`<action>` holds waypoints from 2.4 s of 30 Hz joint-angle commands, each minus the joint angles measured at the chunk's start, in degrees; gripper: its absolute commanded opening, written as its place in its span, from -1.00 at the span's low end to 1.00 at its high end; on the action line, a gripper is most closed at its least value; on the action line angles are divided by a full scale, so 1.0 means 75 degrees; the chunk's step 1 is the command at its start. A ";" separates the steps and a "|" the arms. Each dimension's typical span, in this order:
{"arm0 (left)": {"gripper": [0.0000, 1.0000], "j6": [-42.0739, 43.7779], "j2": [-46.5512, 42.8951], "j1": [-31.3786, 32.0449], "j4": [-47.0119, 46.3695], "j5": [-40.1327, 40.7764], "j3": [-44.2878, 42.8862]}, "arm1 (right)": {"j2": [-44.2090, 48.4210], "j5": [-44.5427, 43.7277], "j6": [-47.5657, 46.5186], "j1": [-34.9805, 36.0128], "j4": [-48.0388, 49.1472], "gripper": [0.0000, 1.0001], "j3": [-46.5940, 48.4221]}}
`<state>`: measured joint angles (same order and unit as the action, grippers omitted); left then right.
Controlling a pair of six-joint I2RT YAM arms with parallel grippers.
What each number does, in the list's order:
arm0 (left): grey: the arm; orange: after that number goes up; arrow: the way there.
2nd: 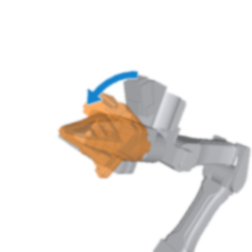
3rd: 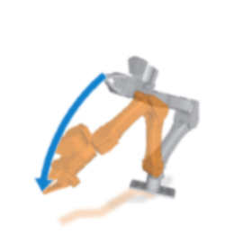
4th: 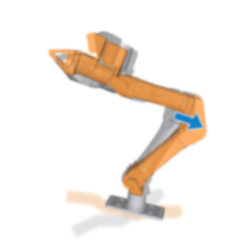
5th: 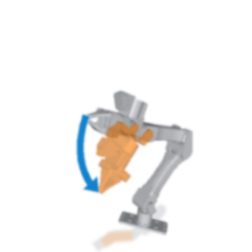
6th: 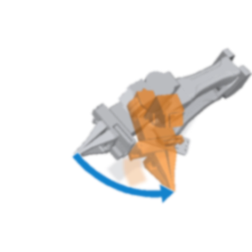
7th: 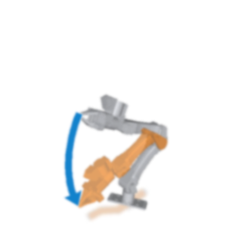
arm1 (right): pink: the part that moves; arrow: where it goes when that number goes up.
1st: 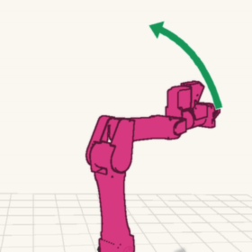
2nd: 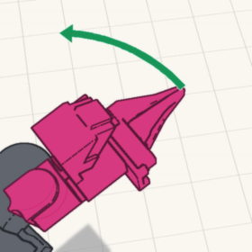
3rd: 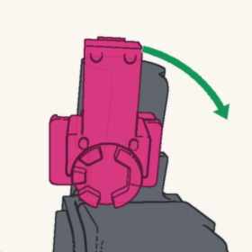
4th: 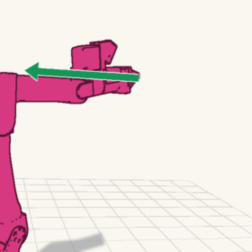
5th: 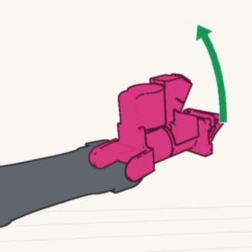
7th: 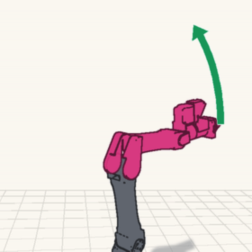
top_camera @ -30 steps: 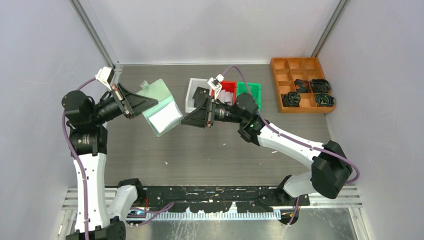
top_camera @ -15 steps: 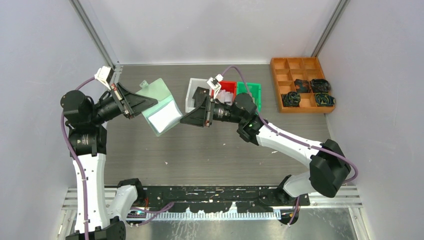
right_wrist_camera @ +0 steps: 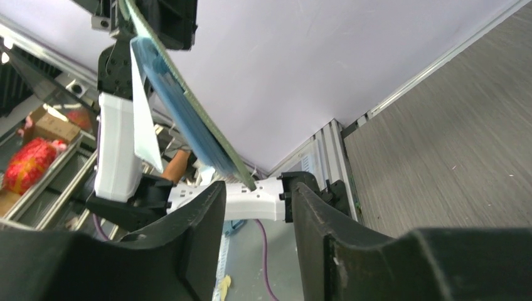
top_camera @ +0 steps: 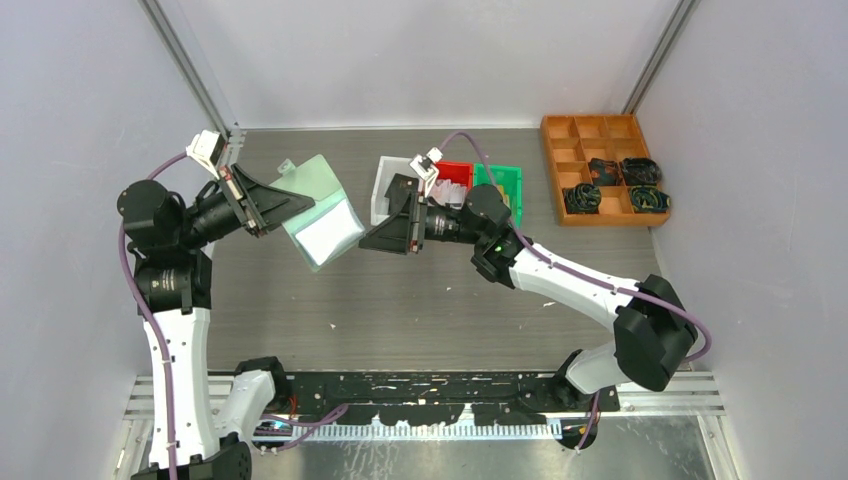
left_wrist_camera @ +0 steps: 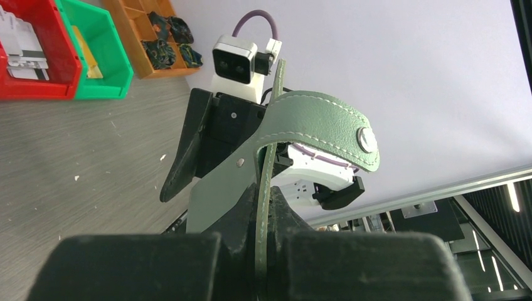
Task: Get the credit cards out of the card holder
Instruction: Remove the credit card from the card holder.
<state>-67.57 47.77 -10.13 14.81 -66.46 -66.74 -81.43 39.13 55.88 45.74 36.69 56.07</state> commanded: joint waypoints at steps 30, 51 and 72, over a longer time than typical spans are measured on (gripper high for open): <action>-1.00 -0.0201 -0.0023 -0.0014 -0.0088 -0.0107 -0.0646 | 0.0040 0.0285 -0.0488 -0.0028 -0.0145 -0.11 0.1053; -1.00 -0.0118 -0.0040 -0.0016 0.0224 -0.0031 -0.0893 | 0.0083 0.0045 -0.0498 -0.0029 -0.0044 -0.11 0.0949; -1.00 0.0080 -0.0028 -0.0020 0.0652 0.0024 -0.1163 | 0.0081 -0.0752 -0.0374 0.0077 0.0533 -0.09 0.1114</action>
<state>-67.31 47.94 -10.13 20.64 -65.98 -73.10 -81.52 32.86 51.46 45.91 34.39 62.04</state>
